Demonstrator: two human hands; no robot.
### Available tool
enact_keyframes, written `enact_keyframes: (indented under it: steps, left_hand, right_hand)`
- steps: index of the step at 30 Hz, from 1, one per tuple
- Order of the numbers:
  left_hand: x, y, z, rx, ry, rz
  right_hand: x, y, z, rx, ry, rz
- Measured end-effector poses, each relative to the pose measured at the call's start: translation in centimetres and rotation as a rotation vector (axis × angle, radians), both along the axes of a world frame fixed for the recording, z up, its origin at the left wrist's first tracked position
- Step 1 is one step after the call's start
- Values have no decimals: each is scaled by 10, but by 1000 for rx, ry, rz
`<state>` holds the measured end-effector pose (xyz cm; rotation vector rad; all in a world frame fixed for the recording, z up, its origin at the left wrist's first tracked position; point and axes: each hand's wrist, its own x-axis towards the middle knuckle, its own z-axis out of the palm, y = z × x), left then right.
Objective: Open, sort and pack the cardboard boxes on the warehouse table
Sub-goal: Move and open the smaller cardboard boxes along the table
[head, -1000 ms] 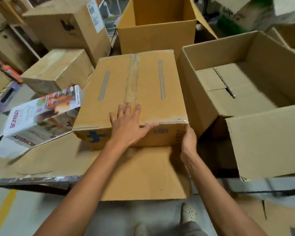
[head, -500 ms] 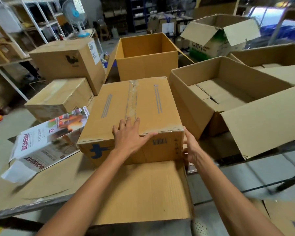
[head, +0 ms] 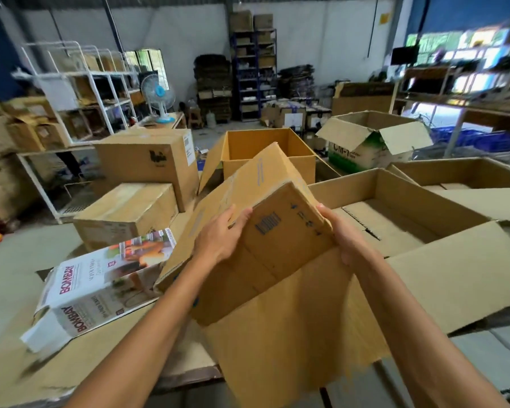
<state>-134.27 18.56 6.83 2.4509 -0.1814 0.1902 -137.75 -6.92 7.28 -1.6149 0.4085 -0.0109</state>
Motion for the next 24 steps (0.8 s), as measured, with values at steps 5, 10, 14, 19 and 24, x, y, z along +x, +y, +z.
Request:
enact_keyframes:
  steps: [5, 10, 14, 19, 24]
  left_hand:
    - [4, 8, -1, -499, 48, 41]
    - [-4, 0, -54, -983, 309, 29]
    - [-16, -2, -27, -1185, 89, 14]
    - [-16, 7, 52, -510, -654, 120]
    - [-11, -30, 86, 232, -502, -340]
  right_hand:
    - [22, 13, 90, -303, -104, 47]
    - [27, 57, 142, -947, -148, 241]
    - [28, 76, 135, -1117, -100, 349]
    - [28, 76, 116, -1224, -135, 348]
    - [11, 55, 120, -1214, -199, 477]
